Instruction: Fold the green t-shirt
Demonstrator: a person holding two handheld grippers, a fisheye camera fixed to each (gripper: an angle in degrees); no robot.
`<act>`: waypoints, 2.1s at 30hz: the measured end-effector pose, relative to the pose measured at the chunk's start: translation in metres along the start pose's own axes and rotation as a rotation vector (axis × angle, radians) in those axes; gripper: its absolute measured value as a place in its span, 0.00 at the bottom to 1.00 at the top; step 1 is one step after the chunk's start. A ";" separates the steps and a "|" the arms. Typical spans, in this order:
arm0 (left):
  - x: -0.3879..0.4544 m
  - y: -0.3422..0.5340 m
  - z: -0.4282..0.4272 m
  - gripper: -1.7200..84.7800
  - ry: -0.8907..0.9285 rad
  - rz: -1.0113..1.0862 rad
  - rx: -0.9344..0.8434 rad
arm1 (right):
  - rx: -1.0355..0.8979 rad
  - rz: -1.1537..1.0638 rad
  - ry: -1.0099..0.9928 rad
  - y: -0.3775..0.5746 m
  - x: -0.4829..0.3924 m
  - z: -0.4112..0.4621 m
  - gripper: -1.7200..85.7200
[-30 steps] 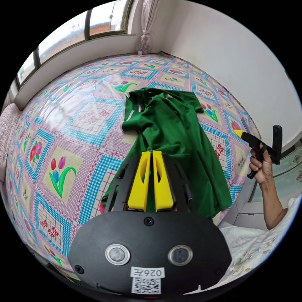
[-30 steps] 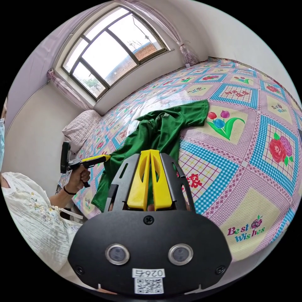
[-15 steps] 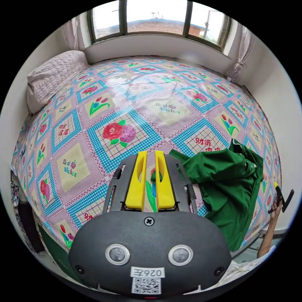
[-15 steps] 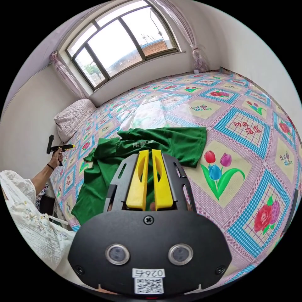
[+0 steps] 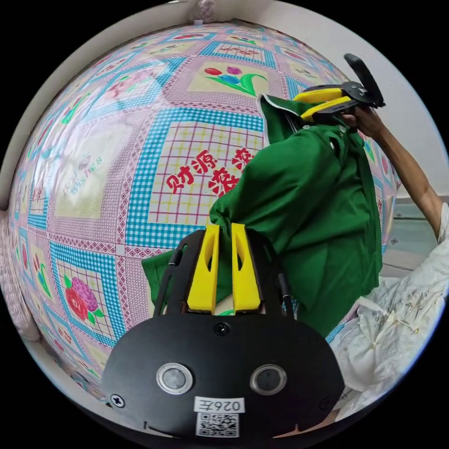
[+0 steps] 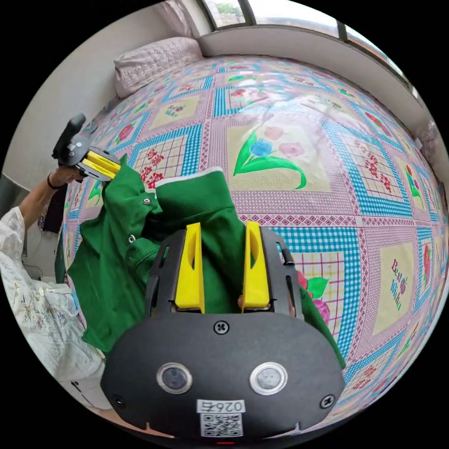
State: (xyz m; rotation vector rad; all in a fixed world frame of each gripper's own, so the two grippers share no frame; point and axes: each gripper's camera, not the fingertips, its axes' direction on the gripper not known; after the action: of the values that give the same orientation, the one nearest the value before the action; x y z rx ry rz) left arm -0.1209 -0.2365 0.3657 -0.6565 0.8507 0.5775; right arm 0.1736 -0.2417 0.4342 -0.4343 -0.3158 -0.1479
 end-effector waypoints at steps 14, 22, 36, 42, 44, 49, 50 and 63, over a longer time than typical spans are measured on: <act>-0.041 -0.029 -0.061 0.05 -0.483 -0.280 0.224 | 0.388 0.333 0.123 0.013 0.077 -0.078 0.07; -0.081 0.030 -0.056 0.06 -0.271 -0.329 0.264 | 0.438 0.431 0.143 0.096 0.076 -0.101 0.06; -0.215 0.121 -0.066 0.04 0.530 -0.526 0.565 | 0.167 0.786 0.221 0.175 0.167 -0.059 0.01; -0.248 0.181 -0.059 0.01 0.597 -0.715 0.806 | 0.294 0.793 0.267 0.195 0.144 -0.101 0.01; -0.235 0.166 -0.058 0.01 0.443 -0.667 0.668 | 0.389 0.755 0.293 0.198 0.114 -0.112 0.01; -0.196 0.077 -0.058 0.01 0.336 -0.415 0.594 | 0.431 0.515 0.209 0.122 0.067 -0.092 0.01; -0.186 0.046 -0.051 0.01 0.372 -0.337 0.547 | 0.428 0.454 0.190 0.092 0.058 -0.085 0.01; -0.198 -0.122 -0.009 0.01 0.267 -0.363 0.428 | 0.133 0.423 0.262 -0.037 0.116 -0.011 0.01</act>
State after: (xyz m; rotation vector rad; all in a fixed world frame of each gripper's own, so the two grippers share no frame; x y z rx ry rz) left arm -0.1471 -0.3633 0.5594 -0.4814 1.0361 -0.0271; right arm 0.2781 -0.2886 0.4779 -0.3368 0.0279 0.2270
